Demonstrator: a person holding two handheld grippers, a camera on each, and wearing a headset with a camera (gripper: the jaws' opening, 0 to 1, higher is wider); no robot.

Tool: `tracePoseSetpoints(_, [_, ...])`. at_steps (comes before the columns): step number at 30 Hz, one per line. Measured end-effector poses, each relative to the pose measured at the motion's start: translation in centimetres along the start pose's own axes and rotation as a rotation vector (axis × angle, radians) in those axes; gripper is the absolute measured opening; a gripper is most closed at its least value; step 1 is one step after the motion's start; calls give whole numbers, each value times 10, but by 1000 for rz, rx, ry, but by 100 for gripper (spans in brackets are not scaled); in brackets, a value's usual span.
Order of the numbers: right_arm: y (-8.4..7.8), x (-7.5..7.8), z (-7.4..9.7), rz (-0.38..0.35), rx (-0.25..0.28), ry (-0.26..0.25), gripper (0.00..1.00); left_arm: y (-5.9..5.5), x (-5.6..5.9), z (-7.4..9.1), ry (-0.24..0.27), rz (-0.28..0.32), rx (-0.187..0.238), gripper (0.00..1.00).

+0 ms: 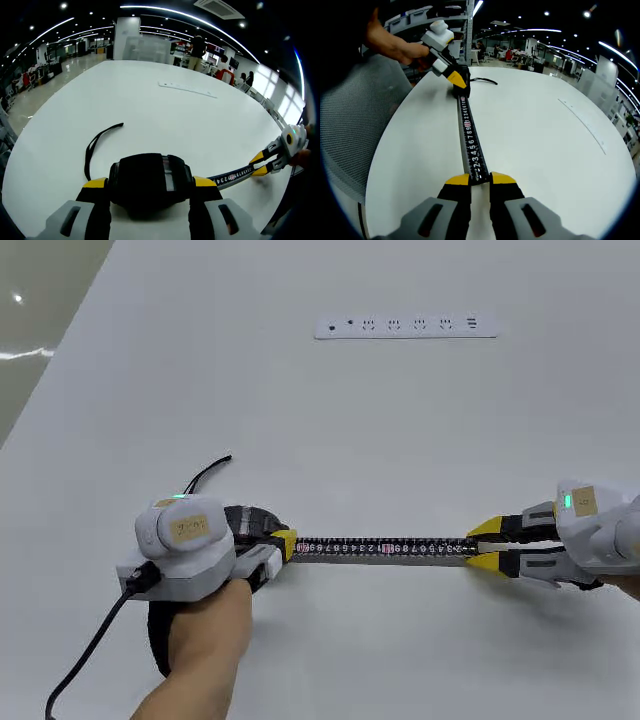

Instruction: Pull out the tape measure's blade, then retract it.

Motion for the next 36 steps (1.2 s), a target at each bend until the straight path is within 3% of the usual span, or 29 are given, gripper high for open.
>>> tracePoseSetpoints(36, [23,-3,-25,-5,35,30,12,2,-2,1,-31,28,-21,60])
Point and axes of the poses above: the centre of the closed fingertips' face, and the gripper's own axes: z roughly backward along the fingers, x roughly to its right, y roughly out of its top, the point moved 5 cm from there along z, roughly backward along the fingers, and after that the axes turned 6 degrees about y, right-handed, at the moved point
